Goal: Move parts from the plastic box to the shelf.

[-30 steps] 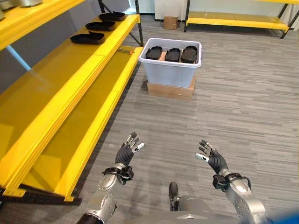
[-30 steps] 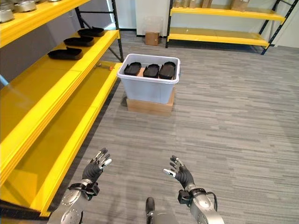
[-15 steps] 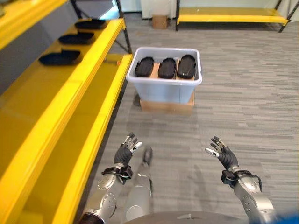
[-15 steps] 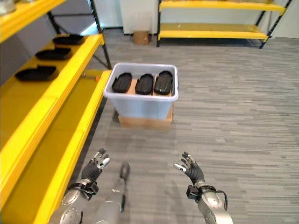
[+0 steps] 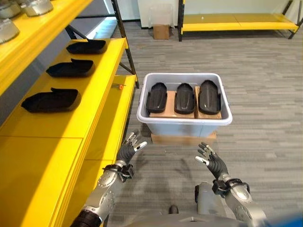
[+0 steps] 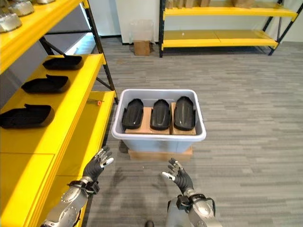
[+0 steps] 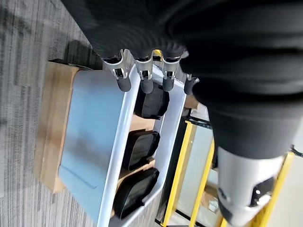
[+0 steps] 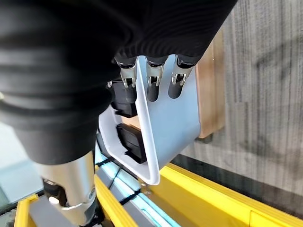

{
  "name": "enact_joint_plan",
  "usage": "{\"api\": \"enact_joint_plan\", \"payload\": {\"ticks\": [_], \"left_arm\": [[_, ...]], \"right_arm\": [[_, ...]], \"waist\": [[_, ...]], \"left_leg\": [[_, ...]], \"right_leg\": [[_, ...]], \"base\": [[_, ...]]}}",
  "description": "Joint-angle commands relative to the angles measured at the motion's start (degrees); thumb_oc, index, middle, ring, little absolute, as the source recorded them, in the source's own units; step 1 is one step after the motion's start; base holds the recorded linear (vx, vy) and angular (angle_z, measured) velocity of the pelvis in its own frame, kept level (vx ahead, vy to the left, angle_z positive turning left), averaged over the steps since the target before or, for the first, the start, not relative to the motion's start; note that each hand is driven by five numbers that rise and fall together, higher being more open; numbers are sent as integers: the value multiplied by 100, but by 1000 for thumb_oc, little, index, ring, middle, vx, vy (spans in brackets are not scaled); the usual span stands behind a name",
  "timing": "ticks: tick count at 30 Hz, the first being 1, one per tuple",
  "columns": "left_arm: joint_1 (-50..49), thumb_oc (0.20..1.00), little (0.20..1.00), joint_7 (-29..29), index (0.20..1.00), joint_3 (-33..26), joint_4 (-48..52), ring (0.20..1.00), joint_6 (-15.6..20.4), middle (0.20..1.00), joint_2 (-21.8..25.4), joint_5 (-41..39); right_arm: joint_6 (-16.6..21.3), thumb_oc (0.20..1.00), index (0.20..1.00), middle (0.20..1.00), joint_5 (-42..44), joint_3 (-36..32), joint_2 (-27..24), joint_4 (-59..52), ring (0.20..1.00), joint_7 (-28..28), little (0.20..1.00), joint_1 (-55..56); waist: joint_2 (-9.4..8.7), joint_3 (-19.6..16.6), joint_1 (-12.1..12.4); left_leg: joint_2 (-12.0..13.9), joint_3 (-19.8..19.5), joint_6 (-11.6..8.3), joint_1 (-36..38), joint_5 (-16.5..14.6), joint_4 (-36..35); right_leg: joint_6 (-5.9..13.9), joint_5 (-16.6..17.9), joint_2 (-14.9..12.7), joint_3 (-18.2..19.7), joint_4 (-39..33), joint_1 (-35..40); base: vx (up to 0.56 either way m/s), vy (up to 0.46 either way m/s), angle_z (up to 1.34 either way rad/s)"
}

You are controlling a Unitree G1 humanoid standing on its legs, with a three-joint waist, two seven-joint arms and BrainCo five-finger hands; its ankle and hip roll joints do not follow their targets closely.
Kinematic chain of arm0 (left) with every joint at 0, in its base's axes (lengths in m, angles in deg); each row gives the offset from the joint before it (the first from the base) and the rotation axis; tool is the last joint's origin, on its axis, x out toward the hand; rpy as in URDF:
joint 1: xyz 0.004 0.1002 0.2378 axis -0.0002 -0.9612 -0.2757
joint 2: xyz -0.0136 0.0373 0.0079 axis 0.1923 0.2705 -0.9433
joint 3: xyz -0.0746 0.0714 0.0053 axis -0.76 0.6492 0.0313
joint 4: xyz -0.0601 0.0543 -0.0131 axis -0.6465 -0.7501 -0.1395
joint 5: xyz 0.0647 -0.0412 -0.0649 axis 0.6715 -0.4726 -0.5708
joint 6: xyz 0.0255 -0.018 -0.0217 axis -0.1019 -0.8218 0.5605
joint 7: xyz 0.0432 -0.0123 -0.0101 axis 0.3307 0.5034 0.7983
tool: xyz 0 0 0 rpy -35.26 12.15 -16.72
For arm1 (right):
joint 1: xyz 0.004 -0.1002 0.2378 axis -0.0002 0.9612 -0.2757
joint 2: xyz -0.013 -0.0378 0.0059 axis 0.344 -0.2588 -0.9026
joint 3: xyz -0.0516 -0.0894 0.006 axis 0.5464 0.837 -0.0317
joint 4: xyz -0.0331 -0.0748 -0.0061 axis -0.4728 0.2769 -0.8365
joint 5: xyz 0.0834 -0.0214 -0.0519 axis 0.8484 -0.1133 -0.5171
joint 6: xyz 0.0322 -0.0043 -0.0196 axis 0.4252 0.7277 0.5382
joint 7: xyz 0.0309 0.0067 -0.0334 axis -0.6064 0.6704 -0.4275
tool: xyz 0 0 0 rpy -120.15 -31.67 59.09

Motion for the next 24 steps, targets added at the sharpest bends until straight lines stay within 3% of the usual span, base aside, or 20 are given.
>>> {"api": "enact_joint_plan", "payload": {"ticks": [1,3,5,20,24], "left_arm": [[17,1000,1000,-30,1000,-138,349,1000,310,1000,-132,-50],[-36,1000,1000,-127,1000,-118,288,1000,311,1000,-227,-50],[-70,1000,1000,-125,1000,-127,287,1000,341,1000,-286,-96],[-115,1000,1000,-91,1000,-88,268,1000,278,1000,-313,-129],[-10,1000,1000,-55,1000,-83,236,1000,309,1000,-340,-179]], "right_arm": [[257,1000,1000,1000,-98,6,-173,-35,1000,46,1000,-434],[256,1000,1000,1000,-53,-12,-213,-30,1000,71,1000,-387],[281,1000,1000,1000,-53,-37,-312,-63,1000,79,1000,-399],[339,1000,1000,1000,46,-87,-404,-93,1000,61,1000,-373],[381,1000,1000,1000,64,-85,-399,-80,1000,26,1000,-451]], "waist": [[-104,-154,11],[-264,-384,40],[-273,-476,88],[-121,-571,13],[-141,-524,8]], "left_leg": [[591,-75,-428,-103,337,-183],[700,-46,-588,-97,262,-196],[842,-17,-670,-99,232,-129],[1233,-108,-892,44,309,-322],[1353,-130,-1044,-103,434,87]], "right_leg": [[624,1354,-404,115,-1584,1270],[541,1335,-295,213,-2047,1810],[467,1241,-202,106,-2005,1955],[231,729,107,40,-1795,2118],[137,627,203,36,-1756,2162]], "base": [[388,-328,45],[246,-286,40],[183,-262,45],[54,-73,-6],[23,-78,6]]}}
